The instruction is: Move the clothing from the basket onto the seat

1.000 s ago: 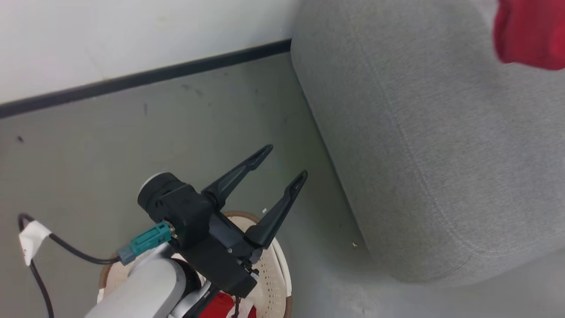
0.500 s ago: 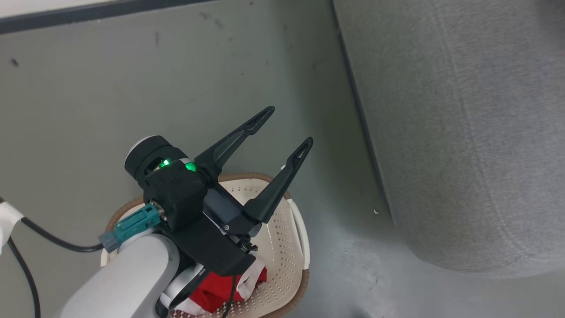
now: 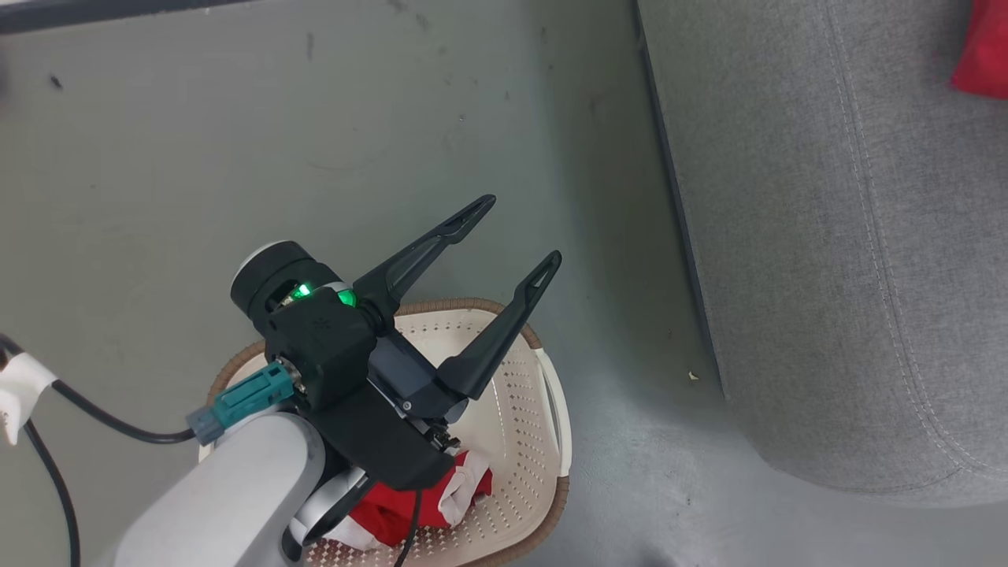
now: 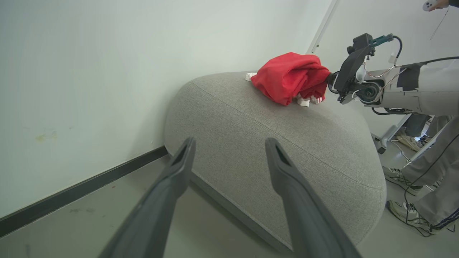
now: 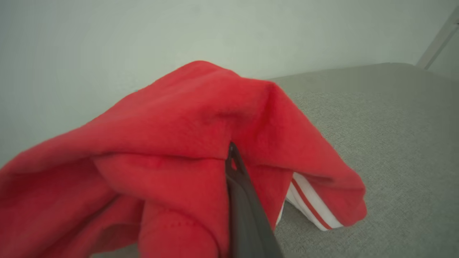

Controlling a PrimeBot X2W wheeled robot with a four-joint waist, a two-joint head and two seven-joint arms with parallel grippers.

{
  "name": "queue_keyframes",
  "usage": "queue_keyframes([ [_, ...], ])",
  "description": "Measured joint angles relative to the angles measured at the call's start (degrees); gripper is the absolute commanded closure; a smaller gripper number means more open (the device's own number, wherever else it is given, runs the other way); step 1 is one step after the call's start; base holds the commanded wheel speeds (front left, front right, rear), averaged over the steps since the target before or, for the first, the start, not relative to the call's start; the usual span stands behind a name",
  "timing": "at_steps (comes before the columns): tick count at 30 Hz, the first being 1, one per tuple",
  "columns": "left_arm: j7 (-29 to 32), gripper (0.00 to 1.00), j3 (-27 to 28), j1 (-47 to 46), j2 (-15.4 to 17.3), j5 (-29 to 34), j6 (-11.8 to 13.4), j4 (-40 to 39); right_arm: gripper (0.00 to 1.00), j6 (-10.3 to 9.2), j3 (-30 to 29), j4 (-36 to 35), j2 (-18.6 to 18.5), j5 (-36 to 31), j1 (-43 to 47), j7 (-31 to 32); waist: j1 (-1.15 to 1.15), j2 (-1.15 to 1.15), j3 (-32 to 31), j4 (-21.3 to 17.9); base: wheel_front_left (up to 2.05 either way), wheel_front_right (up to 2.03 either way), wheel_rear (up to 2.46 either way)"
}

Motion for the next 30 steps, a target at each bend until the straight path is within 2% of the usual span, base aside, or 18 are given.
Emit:
queue_keyframes([
  [1,-0.3,0.0,-0.1,0.0,0.0,0.0,0.0,0.2,0.48,0.01,0.2,0.5,0.2,0.0,0.1,0.0,0.0,0.0,-0.2,0.0,0.0,0.0,0.0],
  [2,-0.4,0.0,-0.2,0.0,-0.1,0.0,0.0,0.5,0.12,0.02,0.5,1.1,0.5,-0.2,0.1,0.0,0.0,0.0,-0.4,0.0,0.0,0.0,0.0],
  [3,-0.5,0.0,-0.3,0.0,-0.1,0.0,-0.1,0.9,0.12,0.27,0.9,1.7,0.7,-0.5,0.1,0.0,0.0,0.0,-0.7,-0.1,0.0,0.0,0.0],
  [4,-0.6,0.0,-0.3,0.0,-0.1,0.0,-0.1,1.3,0.0,0.45,1.2,2.2,0.9,-0.8,0.1,0.2,0.0,0.0,-0.9,-0.1,0.0,0.0,0.0],
  [14,-2.8,0.0,-1.2,0.2,-0.5,-0.7,-0.5,4.5,0.0,1.47,6.0,7.2,1.5,-4.1,2.3,2.2,0.0,-0.01,-4.7,-0.4,0.0,0.0,0.0],
  [22,-4.6,0.0,-1.4,2.3,-1.0,-1.5,-0.5,7.8,0.0,2.41,8.5,9.4,3.1,-4.0,4.8,6.5,0.0,-0.01,-9.4,-0.9,0.0,0.0,0.0],
  [30,-6.0,0.0,-1.3,5.4,-1.7,-3.7,-0.6,10.4,0.0,2.46,10.3,10.6,3.7,-2.9,7.9,11.5,-0.01,-0.01,-15.2,-1.4,0.0,0.0,0.0],
])
